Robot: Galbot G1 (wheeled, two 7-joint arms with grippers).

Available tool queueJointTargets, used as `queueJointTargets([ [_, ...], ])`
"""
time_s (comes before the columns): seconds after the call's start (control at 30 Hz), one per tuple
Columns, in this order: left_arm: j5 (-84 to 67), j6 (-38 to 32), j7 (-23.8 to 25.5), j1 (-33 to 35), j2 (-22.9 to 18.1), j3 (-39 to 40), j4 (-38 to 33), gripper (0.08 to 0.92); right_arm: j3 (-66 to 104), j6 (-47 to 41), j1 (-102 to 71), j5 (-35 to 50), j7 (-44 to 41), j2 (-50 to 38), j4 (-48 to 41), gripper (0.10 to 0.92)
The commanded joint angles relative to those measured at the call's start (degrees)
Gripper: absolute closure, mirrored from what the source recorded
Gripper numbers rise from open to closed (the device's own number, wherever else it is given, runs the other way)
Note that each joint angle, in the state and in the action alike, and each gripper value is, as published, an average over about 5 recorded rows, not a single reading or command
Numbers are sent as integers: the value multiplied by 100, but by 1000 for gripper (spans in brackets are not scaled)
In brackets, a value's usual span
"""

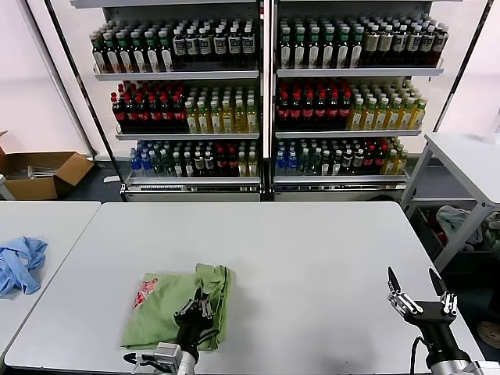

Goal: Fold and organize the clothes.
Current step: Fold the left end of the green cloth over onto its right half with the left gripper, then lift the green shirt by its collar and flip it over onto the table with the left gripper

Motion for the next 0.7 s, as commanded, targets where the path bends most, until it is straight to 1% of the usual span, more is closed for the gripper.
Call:
queueJointTargets([
  [0.03, 727, 15, 55, -214, -9, 589, 251, 772, -24, 10, 15, -10, 1, 5, -19, 203],
  [0.2, 1262, -232, 36, -320, 11, 1070, 284, 625, -96, 1, 59, -31, -9, 23, -23, 203],
  [0.27, 1308, -291, 62, -360, 49, 1285, 282, 573, -114, 0, 71, -40, -9, 26, -20, 203],
  [0.4, 1305, -367, 89, -407, 55, 1618, 279, 434, -127, 1, 92, -49, -9, 21, -17, 203],
  [0.5, 1236, -364, 13, -370, 24, 1762, 101, 339, -153, 1, 125, -71, -8, 14, -24, 203],
  [0.6, 1240, -360, -149, -314, -17, 1635, -288, 253, -177, 0, 152, -97, -6, 9, -23, 203],
  [0.7, 1132, -284, -120, -208, 101, 868, -751, 194, -154, 5, 140, -101, -3, -17, -8, 203],
])
